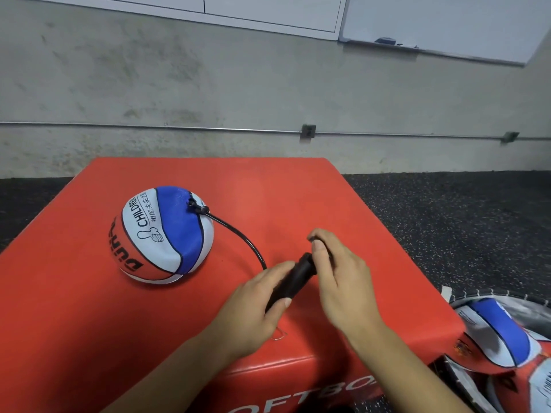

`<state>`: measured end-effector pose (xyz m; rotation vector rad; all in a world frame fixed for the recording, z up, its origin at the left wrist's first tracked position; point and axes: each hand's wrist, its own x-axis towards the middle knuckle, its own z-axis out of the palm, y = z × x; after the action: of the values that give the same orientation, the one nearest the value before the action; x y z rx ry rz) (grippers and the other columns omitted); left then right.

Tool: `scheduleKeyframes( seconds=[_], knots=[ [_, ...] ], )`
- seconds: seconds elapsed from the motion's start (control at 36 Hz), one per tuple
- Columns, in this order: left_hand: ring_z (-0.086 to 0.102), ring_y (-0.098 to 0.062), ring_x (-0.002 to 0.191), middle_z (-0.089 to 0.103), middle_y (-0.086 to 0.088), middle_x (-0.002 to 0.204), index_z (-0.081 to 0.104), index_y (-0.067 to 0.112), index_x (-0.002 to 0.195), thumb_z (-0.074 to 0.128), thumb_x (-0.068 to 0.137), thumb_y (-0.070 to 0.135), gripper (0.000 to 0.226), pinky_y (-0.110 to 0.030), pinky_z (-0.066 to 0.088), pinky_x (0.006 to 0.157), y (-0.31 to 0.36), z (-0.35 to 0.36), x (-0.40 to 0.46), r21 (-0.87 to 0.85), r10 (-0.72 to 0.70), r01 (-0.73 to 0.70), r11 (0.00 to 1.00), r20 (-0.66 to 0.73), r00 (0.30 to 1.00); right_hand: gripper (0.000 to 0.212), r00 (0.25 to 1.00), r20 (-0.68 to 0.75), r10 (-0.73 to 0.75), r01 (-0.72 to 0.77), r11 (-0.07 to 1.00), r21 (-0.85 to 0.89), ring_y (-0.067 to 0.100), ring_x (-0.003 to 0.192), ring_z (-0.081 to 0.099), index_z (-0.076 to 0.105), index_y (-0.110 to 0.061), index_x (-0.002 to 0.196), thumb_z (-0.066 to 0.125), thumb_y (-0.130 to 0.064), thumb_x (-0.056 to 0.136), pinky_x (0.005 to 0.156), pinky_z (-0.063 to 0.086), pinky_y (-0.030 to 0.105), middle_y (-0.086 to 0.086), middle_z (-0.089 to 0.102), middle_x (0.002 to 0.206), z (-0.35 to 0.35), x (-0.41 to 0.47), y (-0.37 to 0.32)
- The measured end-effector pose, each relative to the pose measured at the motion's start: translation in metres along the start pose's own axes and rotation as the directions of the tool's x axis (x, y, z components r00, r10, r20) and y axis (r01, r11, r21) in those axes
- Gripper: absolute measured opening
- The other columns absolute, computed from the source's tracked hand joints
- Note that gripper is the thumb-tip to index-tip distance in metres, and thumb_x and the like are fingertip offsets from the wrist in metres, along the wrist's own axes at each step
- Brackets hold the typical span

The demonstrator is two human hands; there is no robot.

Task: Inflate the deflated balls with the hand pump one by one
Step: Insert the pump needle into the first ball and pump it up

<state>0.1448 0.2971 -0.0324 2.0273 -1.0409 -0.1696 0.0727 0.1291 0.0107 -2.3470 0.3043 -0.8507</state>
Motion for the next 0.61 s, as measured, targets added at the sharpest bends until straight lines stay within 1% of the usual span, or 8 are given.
scheduleKeyframes(
  seconds=[0.19,0.25,0.31,0.36,0.44,0.5,0.56,0.61],
  knots=[
    [0.061,-0.001,0.123,0.058,0.025,0.134,0.039,0.047,0.150,0.059,0.098,0.023,0.061,-0.040,0.054,0.103,0.002,0.000,0.001,0.021,0.008,-0.009,1.000,0.025,1.000,0.039,0.999,-0.017,-0.031,0.030,0.995,-0.093,0.020,0.078,0.067,0.058,-0.039,0.121,0.028,-0.058,0.103,0.073,0.053,0.043,-0.012,0.067,0.082,-0.012,-0.003,0.002],
    [0.061,-0.002,0.123,0.059,0.024,0.135,0.040,0.047,0.151,0.059,0.098,0.024,0.061,-0.040,0.054,0.104,0.004,0.001,0.001,0.029,0.004,-0.005,1.000,0.039,0.999,0.039,0.998,-0.044,-0.040,0.035,0.994,-0.102,0.020,0.074,0.066,0.060,-0.038,0.120,0.030,-0.057,0.103,0.070,0.051,0.041,-0.013,0.063,0.077,-0.021,-0.001,0.003],
    [0.061,-0.002,0.124,0.059,0.024,0.135,0.039,0.049,0.150,0.059,0.098,0.024,0.061,-0.040,0.053,0.105,0.006,0.001,0.001,0.049,0.002,-0.004,0.999,0.051,0.999,0.036,0.994,-0.108,-0.034,0.027,0.997,-0.069,0.014,0.064,0.058,0.062,-0.036,0.118,0.034,-0.053,0.103,0.065,0.046,0.039,-0.014,0.056,0.070,-0.032,0.005,0.005],
    [0.061,-0.002,0.123,0.059,0.024,0.134,0.038,0.052,0.150,0.060,0.099,0.022,0.062,-0.040,0.052,0.105,0.008,0.002,0.001,0.071,0.005,-0.009,0.997,0.058,0.998,0.034,0.981,-0.194,-0.011,0.011,1.000,-0.001,0.006,0.058,0.049,0.065,-0.033,0.115,0.038,-0.048,0.103,0.062,0.041,0.038,-0.012,0.057,0.067,-0.047,0.012,0.008],
    [0.063,-0.001,0.118,0.059,0.026,0.134,0.037,0.053,0.150,0.060,0.101,0.022,0.062,-0.036,0.054,0.102,0.011,0.002,0.001,0.095,0.012,-0.019,0.995,0.074,0.997,0.034,0.949,-0.314,0.023,0.004,0.996,0.085,0.015,0.067,0.055,0.069,-0.026,0.113,0.039,-0.040,0.105,0.068,0.043,0.042,0.000,0.064,0.077,-0.074,0.024,0.012],
    [0.066,-0.002,0.113,0.058,0.026,0.133,0.037,0.053,0.150,0.059,0.102,0.021,0.062,-0.032,0.056,0.097,0.013,0.002,0.001,0.086,0.015,-0.022,0.996,0.082,0.996,0.034,0.929,-0.366,0.045,0.001,0.992,0.126,0.015,0.068,0.053,0.070,-0.024,0.112,0.039,-0.038,0.106,0.068,0.043,0.041,-0.006,0.062,0.077,-0.086,0.028,0.015],
    [0.066,-0.002,0.112,0.058,0.026,0.133,0.037,0.053,0.149,0.059,0.102,0.021,0.062,-0.030,0.056,0.095,0.013,0.002,0.000,0.086,0.020,-0.026,0.996,0.080,0.997,0.035,0.922,-0.382,0.064,-0.008,0.989,0.147,0.012,0.066,0.049,0.070,-0.024,0.111,0.039,-0.037,0.107,0.067,0.040,0.038,-0.012,0.059,0.075,-0.090,0.029,0.015],
    [0.067,-0.003,0.111,0.058,0.027,0.132,0.036,0.055,0.148,0.060,0.102,0.020,0.063,-0.029,0.058,0.092,0.012,0.002,0.000,0.075,0.021,-0.026,0.997,0.074,0.997,0.034,0.917,-0.393,0.069,-0.006,0.987,0.160,0.011,0.069,0.049,0.070,-0.023,0.110,0.039,-0.035,0.107,0.070,0.040,0.034,-0.008,0.059,0.078,-0.088,0.029,0.011]
  ],
)
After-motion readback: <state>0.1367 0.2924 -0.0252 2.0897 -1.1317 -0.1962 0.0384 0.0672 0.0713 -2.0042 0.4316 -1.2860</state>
